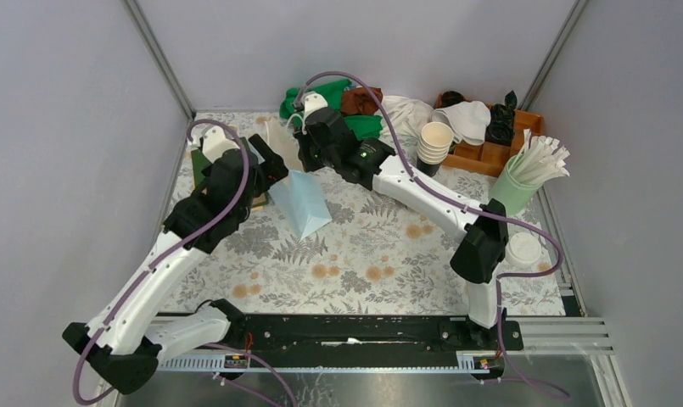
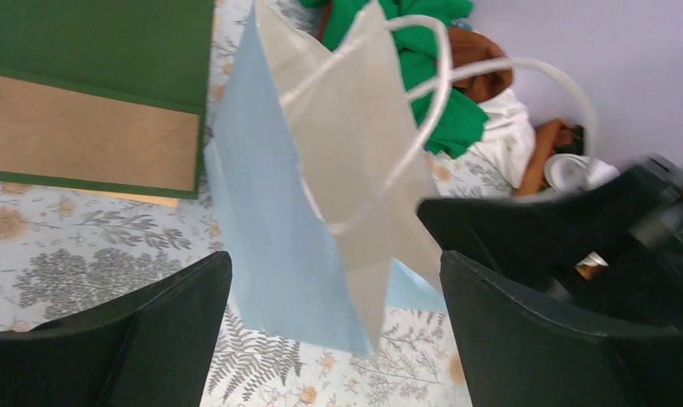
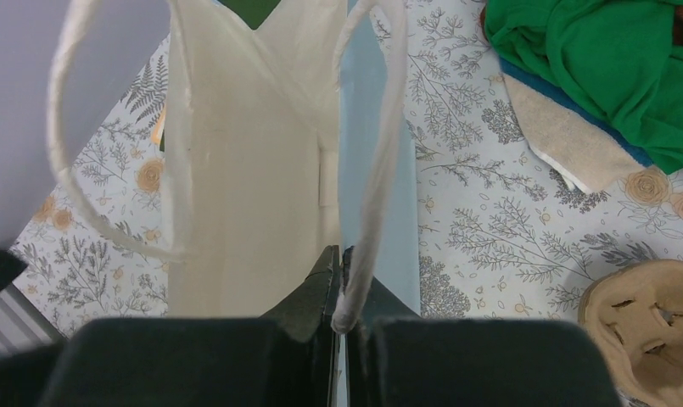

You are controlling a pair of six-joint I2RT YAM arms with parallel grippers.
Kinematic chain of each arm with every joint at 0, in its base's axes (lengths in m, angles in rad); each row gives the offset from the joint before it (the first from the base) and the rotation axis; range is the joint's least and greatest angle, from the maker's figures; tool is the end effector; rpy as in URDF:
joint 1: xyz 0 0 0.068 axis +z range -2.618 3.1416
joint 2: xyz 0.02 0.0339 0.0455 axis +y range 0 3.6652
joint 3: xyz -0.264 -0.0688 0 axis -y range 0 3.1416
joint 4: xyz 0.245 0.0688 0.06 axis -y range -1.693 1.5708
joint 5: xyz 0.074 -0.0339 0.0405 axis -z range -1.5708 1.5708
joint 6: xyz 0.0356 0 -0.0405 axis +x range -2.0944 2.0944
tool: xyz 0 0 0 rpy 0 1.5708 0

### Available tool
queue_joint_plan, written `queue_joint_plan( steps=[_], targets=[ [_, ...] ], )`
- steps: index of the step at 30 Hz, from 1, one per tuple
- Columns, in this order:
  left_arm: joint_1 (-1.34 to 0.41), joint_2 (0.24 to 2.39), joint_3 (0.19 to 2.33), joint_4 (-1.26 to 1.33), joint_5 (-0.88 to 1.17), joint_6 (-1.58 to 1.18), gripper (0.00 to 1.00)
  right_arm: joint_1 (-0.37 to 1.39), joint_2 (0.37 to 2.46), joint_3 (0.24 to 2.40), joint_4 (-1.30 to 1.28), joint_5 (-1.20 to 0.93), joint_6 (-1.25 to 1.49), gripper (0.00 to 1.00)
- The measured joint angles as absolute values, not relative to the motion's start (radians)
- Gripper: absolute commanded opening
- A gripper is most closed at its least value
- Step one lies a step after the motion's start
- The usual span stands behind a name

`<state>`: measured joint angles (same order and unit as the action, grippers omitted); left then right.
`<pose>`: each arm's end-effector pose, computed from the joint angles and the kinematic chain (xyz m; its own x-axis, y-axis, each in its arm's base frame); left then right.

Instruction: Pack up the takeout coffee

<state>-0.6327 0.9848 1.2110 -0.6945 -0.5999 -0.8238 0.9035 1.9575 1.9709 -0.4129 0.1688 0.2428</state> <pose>0.1664 -0.0971 0.4002 -0.3073 -0.5256 -0.7933 -0.2115 0.8505 -0.4816 0.2920 0.3610 0.3789 -0.3968 -0.1207 -0.9099 -0.6008 0.7836 0.1581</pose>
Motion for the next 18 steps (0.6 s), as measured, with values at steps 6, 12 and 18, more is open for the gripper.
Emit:
queue_joint_plan(
  steps=[6,12,18],
  targets=[
    [-0.501,1.075,1.246,-0.711,-0.514,-0.82,0.89,0.911,1.929,1.931,-0.39,0.174,0.243,0.0],
    [-0.442,1.137,1.249,-0.709,-0.443,-0.803,0.74,0.913,1.916,1.918,-0.374,0.176,0.243,0.0],
    [-0.407,1.141,1.251,-0.709,-0.43,-0.772,0.55,0.915,1.916,1.904,-0.365,0.191,0.244,0.0]
  ],
)
